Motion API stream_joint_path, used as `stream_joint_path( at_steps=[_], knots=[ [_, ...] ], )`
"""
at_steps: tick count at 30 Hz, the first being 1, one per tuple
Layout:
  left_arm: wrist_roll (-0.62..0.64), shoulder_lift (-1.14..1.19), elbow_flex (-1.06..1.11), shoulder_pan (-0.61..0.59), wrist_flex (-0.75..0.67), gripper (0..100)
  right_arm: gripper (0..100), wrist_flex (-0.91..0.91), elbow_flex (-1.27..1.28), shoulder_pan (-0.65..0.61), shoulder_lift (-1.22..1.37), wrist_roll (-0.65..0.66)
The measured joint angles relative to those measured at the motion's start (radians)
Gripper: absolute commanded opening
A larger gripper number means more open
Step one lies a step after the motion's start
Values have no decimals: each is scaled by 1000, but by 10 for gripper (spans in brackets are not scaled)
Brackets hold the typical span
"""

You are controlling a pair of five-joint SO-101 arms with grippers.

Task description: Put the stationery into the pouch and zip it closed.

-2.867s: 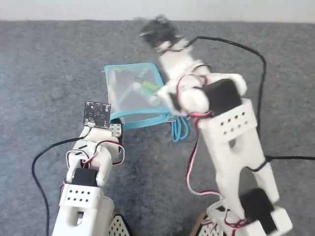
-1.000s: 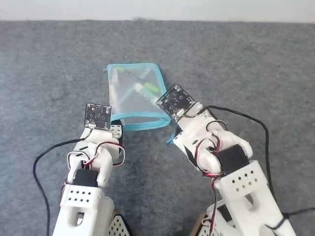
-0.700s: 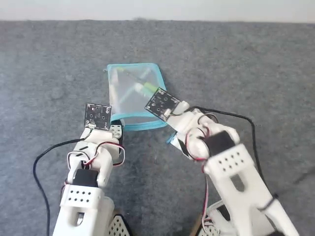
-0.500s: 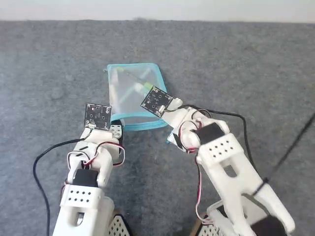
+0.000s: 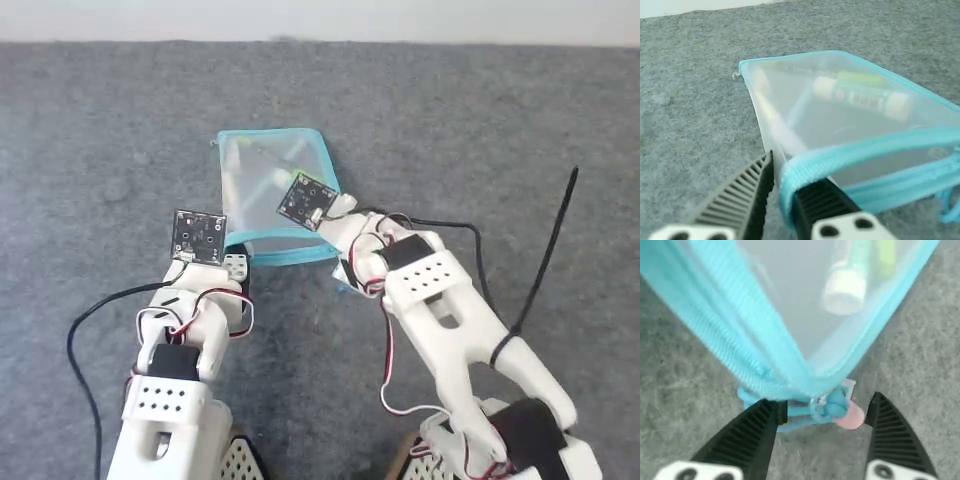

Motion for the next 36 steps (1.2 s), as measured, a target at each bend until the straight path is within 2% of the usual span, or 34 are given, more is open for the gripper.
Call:
stream_joint_path(
  at_steps=[3, 5, 17, 21, 25, 29, 36],
  knots=[
    [0, 0, 0, 0, 0, 12, 42, 0, -26, 2, 0, -63],
    [0, 0, 0, 0, 0, 12, 5, 0, -34, 11, 0, -94],
    [0, 0, 0, 8, 0, 12, 8, 221, -51, 6, -213, -117],
    [0, 0, 0, 5, 0, 12, 8, 287, -51, -87, -265, -117],
    [2, 0, 0, 44, 0, 12, 8, 298, -51, -173, -270, -127],
    [-46, 0, 0, 101, 35, 11, 8, 293, -51, -199, -270, -196],
    [-64, 0, -2, 169, 61, 11, 8, 244, -49, -258, -288, -239]
  ],
)
